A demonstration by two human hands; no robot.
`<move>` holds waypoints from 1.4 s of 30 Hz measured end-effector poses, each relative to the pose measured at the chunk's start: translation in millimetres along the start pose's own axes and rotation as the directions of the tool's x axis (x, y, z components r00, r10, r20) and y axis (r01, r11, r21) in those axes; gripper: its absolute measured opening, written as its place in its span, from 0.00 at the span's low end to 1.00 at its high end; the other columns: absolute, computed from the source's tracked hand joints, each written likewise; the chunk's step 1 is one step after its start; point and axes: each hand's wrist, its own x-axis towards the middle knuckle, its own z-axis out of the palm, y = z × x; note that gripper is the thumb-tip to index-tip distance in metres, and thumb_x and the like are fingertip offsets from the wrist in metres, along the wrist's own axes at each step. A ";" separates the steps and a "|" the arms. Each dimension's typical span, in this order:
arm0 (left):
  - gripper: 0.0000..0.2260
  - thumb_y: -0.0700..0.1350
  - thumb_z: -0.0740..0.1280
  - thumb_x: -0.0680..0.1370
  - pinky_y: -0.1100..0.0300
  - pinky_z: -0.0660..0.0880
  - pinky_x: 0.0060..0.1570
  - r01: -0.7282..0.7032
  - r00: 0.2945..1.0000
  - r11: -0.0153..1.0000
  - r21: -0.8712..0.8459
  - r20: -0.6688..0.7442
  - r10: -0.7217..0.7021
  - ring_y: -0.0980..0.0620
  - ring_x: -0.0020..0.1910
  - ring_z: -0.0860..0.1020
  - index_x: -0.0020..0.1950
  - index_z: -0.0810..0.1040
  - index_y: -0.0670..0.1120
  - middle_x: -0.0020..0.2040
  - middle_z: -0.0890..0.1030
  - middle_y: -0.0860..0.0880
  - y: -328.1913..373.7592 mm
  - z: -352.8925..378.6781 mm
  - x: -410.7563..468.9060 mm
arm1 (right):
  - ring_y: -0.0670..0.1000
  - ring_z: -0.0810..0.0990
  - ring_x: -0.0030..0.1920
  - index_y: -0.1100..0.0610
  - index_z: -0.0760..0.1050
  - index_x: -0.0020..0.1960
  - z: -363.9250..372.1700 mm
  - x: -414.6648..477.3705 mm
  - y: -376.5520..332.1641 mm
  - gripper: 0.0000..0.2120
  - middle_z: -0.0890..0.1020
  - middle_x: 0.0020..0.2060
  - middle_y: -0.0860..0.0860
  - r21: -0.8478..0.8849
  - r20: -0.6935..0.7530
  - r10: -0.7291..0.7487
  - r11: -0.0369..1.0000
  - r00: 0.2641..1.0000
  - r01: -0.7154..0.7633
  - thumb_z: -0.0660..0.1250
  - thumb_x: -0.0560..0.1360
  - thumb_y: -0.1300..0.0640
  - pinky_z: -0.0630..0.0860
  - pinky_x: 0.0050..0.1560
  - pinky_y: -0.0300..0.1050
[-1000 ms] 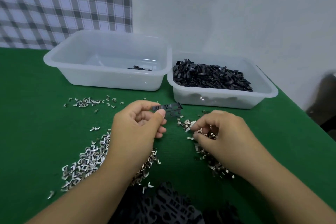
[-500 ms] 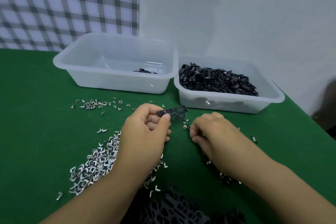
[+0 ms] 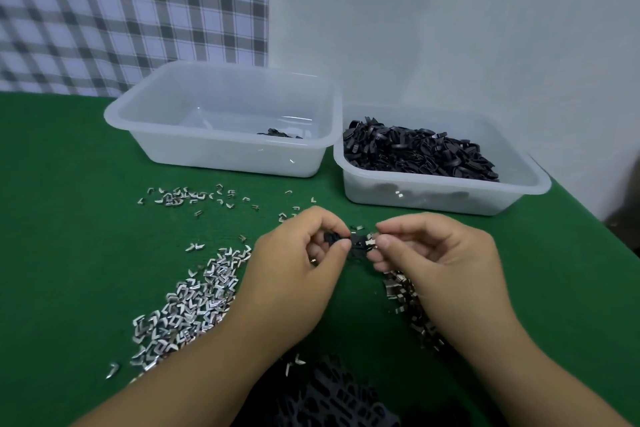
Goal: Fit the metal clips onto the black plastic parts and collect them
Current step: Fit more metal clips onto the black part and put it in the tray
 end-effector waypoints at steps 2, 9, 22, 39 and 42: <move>0.04 0.45 0.70 0.73 0.71 0.68 0.30 -0.024 0.999 1.000 -0.005 0.037 0.024 0.60 0.32 0.72 0.41 0.78 0.55 0.36 0.76 0.57 2.4 -0.2 -0.6 | 0.48 0.84 0.32 0.57 0.81 0.39 1.1 -0.8 -0.5 0.10 0.84 0.32 0.52 0.000 -0.003 -0.047 0.999 0.999 0.047 0.72 0.67 0.71 0.78 0.35 0.34; 0.05 0.47 0.68 0.74 0.66 0.69 0.29 -0.061 0.995 0.997 -0.049 0.072 0.065 0.55 0.28 0.72 0.37 0.79 0.53 0.32 0.78 0.52 4.4 -0.3 -2.0 | 0.44 0.83 0.38 0.51 0.82 0.39 1.8 -4.2 4.5 0.11 0.84 0.35 0.45 -0.204 0.014 -0.225 0.953 0.974 0.223 0.75 0.65 0.66 0.78 0.42 0.35; 0.14 0.32 0.70 0.72 0.66 0.78 0.36 0.118 0.990 0.933 -0.339 0.110 -0.086 0.54 0.34 0.82 0.44 0.81 0.51 0.36 0.83 0.47 6.2 1.3 0.4 | 0.41 0.78 0.39 0.56 0.81 0.41 -10.0 -0.2 7.4 0.04 0.81 0.36 0.45 -0.607 0.026 -0.500 0.680 0.866 0.411 0.73 0.68 0.64 0.72 0.43 0.31; 0.12 0.31 0.72 0.70 0.64 0.80 0.34 0.151 0.987 0.927 -0.345 0.104 -0.122 0.55 0.30 0.82 0.38 0.82 0.50 0.31 0.83 0.52 7.9 2.1 0.6 | 0.49 0.74 0.40 0.58 0.82 0.42 -4.7 -3.2 13.8 0.02 0.78 0.37 0.49 -0.710 0.158 -0.549 0.514 0.821 0.481 0.70 0.71 0.61 0.70 0.44 0.37; 0.12 0.31 0.72 0.70 0.63 0.80 0.34 0.155 0.986 0.927 -0.342 0.107 -0.126 0.54 0.30 0.82 0.38 0.82 0.50 0.32 0.83 0.51 8.0 1.7 0.5 | 0.49 0.74 0.40 0.58 0.82 0.42 -4.7 -2.6 14.3 0.01 0.78 0.36 0.49 -0.708 0.146 -0.555 0.520 0.819 0.478 0.71 0.70 0.62 0.70 0.44 0.36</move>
